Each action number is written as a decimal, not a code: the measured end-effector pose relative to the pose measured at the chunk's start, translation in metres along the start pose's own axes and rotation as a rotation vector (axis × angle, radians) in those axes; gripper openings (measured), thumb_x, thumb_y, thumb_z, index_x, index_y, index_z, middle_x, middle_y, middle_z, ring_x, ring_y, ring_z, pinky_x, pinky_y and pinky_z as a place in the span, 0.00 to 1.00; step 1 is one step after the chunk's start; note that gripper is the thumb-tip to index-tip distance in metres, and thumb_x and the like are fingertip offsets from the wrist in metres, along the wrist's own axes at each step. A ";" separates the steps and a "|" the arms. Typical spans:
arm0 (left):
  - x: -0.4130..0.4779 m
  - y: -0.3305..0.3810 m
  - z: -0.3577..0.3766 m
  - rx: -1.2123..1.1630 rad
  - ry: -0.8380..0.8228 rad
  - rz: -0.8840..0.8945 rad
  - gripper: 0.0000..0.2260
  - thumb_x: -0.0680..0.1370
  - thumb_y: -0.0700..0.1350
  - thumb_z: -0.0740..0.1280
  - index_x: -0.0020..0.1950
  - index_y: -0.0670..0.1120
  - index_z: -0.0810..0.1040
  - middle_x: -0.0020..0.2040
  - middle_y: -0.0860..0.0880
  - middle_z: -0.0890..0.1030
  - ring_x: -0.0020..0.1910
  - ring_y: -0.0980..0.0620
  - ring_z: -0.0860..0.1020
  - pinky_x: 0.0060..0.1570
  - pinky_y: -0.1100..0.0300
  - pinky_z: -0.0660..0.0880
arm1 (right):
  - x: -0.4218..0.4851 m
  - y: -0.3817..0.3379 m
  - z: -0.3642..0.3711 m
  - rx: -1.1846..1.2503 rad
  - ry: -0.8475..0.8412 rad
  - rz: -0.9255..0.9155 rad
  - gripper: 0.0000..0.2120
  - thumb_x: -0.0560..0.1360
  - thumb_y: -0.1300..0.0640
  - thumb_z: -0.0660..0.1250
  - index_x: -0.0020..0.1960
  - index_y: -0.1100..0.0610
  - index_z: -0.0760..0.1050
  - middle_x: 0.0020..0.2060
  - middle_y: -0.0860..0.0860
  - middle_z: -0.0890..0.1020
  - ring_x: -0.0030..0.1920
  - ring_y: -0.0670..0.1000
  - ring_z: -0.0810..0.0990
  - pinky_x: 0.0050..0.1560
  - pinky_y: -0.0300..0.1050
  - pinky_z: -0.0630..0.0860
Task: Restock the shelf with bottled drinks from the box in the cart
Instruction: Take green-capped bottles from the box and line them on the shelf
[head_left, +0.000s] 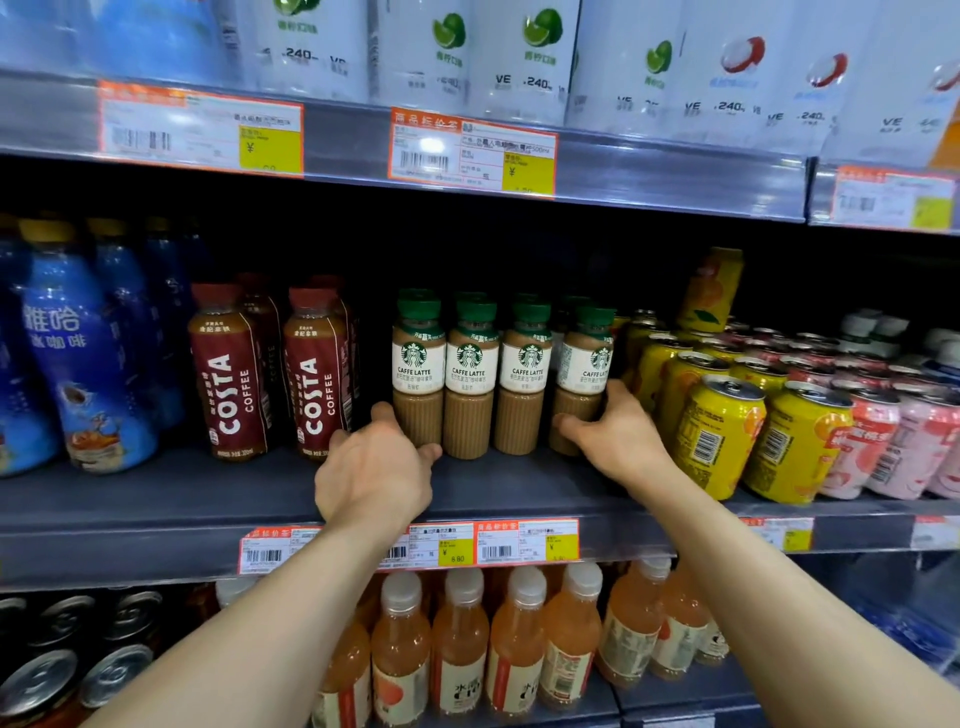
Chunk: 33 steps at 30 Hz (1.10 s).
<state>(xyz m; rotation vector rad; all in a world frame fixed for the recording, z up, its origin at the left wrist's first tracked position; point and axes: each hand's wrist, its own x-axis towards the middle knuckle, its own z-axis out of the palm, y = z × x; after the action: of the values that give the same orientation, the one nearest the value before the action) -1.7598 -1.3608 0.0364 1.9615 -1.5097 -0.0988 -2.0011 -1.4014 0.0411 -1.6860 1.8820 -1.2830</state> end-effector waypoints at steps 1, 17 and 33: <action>0.000 0.000 0.000 0.002 -0.002 -0.001 0.21 0.76 0.62 0.68 0.60 0.50 0.68 0.47 0.47 0.76 0.59 0.42 0.72 0.43 0.52 0.67 | 0.000 0.001 0.000 -0.003 0.000 -0.002 0.26 0.70 0.50 0.76 0.65 0.51 0.72 0.56 0.50 0.82 0.56 0.55 0.81 0.53 0.49 0.78; 0.000 0.002 -0.001 0.031 -0.003 0.002 0.22 0.76 0.62 0.68 0.61 0.49 0.69 0.53 0.46 0.79 0.59 0.43 0.73 0.43 0.52 0.67 | -0.008 0.000 0.002 -0.036 0.008 -0.023 0.30 0.70 0.47 0.77 0.67 0.51 0.70 0.59 0.52 0.82 0.58 0.57 0.80 0.51 0.45 0.74; -0.021 -0.054 -0.041 -0.350 0.275 0.204 0.14 0.77 0.53 0.70 0.59 0.52 0.72 0.53 0.56 0.77 0.53 0.54 0.76 0.53 0.53 0.75 | -0.109 -0.070 0.035 0.146 0.082 -0.363 0.13 0.74 0.50 0.72 0.57 0.48 0.75 0.49 0.43 0.80 0.50 0.42 0.79 0.51 0.42 0.77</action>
<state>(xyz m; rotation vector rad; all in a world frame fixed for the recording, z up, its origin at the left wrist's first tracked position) -1.7034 -1.3174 0.0332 1.4733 -1.3949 -0.0036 -1.9029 -1.3105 0.0396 -1.9829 1.5237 -1.6026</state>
